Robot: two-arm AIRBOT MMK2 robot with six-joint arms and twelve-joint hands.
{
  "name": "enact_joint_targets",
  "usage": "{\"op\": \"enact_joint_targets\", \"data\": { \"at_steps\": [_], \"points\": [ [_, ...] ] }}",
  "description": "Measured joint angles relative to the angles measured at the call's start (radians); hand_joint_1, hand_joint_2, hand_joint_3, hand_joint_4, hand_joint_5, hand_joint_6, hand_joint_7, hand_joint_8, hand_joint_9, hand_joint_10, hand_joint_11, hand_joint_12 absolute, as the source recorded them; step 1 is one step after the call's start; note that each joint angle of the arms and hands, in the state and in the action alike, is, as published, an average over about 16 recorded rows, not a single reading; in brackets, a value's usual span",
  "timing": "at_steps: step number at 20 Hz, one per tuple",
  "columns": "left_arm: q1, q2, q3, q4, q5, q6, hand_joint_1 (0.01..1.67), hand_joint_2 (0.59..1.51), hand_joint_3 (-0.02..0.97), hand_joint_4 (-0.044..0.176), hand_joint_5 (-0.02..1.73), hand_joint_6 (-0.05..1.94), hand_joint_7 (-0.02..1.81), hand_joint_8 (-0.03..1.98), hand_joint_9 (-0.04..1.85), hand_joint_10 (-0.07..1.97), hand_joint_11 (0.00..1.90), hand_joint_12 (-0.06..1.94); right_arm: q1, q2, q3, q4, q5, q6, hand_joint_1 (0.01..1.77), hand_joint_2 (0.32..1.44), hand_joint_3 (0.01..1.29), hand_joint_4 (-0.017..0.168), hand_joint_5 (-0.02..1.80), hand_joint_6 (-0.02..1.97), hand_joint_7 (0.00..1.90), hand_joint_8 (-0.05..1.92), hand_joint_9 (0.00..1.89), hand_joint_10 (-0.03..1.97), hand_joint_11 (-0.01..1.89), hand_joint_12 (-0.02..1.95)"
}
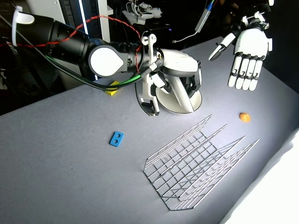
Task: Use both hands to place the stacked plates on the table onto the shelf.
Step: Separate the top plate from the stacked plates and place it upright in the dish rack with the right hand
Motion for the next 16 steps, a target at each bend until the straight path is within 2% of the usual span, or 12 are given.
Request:
{"op": "enact_joint_targets", "data": {
  "at_steps": [9,16],
  "points": [
    [0.004,0.019,0.029,0.065,-0.137,-0.004,0.02,1.122,0.014,0.005,0.02,0.01,0.03,0.0,0.02,0.01,0.02,0.0,0.072,0.062,-0.032,0.018,-0.006,0.124,1.2,0.95,0.01,0.02,1.05,0.83,1.18,0.63,1.34,0.02,0.92,0.97],
    [0.003,0.025,0.038,0.117,-0.208,-0.004,0.02,1.122,0.014,0.006,0.03,0.01,0.04,0.0,0.02,0.01,0.02,0.0,0.17,0.098,0.006,-0.109,-0.006,0.506,1.2,0.95,0.01,0.02,1.06,0.81,1.22,0.57,1.36,0.02,0.93,0.95]
  ]
}}
